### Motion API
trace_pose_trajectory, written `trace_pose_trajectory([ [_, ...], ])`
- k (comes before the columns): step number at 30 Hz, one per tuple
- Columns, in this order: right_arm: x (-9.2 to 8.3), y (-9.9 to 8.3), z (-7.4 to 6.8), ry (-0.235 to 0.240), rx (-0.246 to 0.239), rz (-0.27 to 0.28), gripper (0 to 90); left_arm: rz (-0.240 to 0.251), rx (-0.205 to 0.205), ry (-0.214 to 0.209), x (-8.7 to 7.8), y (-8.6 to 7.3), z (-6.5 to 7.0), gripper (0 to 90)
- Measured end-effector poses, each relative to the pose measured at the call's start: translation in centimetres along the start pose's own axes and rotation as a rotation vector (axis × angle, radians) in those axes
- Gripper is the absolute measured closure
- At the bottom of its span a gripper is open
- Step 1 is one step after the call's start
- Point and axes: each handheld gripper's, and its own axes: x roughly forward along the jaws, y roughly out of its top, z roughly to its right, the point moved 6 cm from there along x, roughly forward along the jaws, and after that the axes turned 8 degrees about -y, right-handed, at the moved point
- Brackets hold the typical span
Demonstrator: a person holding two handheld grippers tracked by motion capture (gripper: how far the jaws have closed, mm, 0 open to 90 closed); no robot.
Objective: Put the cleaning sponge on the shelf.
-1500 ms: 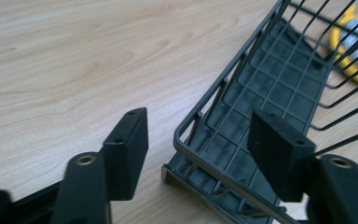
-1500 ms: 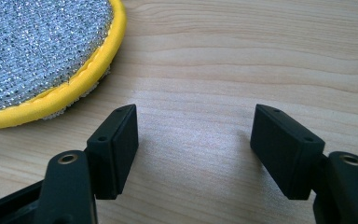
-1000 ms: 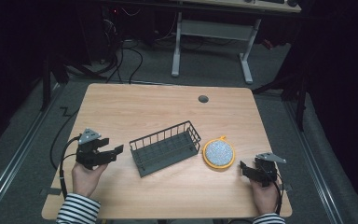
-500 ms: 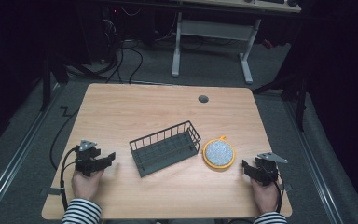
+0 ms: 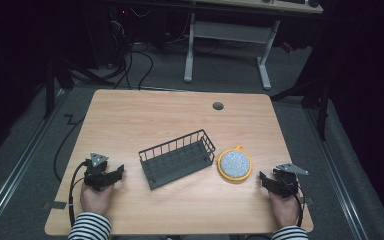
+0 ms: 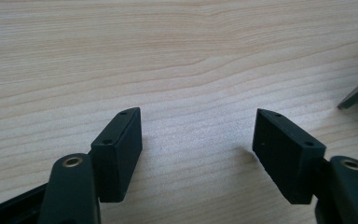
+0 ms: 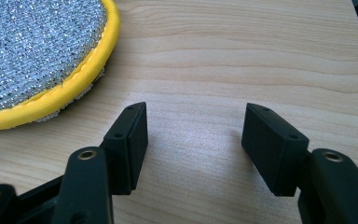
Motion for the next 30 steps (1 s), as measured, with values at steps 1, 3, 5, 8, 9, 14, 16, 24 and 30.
trace_pose_trajectory([
  [1,0.0,0.0,0.0,0.0,0.001,-0.005,40.0,-0.006,0.011,0.013,0.0,0.0,0.1,33.4],
  [3,0.0,0.0,-0.1,-0.002,0.004,-0.005,39.9,-0.011,0.018,0.021,0.0,-0.1,0.2,33.8],
  [5,0.0,0.0,-0.1,-0.006,0.009,-0.005,40.1,-0.017,0.031,0.031,0.1,-0.1,0.3,33.6],
  [8,-0.3,0.0,-0.4,0.014,0.042,-0.012,44.5,-0.015,0.028,0.033,0.1,-0.1,0.3,33.7],
  [9,-0.3,0.0,-0.4,0.02,0.052,-0.01,44.9,-0.014,0.025,0.034,0.1,-0.1,0.3,33.7],
  [14,-0.7,0.8,-0.6,0.014,0.009,-0.013,43.4,-0.013,0.024,0.036,0.1,0.0,0.3,33.0],
  [16,-1.6,2.1,-0.9,0.033,-0.007,0.004,41.5,-0.015,0.025,0.036,0.1,0.0,0.3,32.7],
  [24,-1.5,4.4,-1.9,0.083,-0.015,0.006,38.3,-0.016,0.024,0.034,0.2,0.0,0.3,32.3],
  [30,-0.3,5.4,-3.2,0.117,-0.029,-0.044,37.1,-0.016,0.023,0.033,0.2,0.0,0.3,32.2],
])
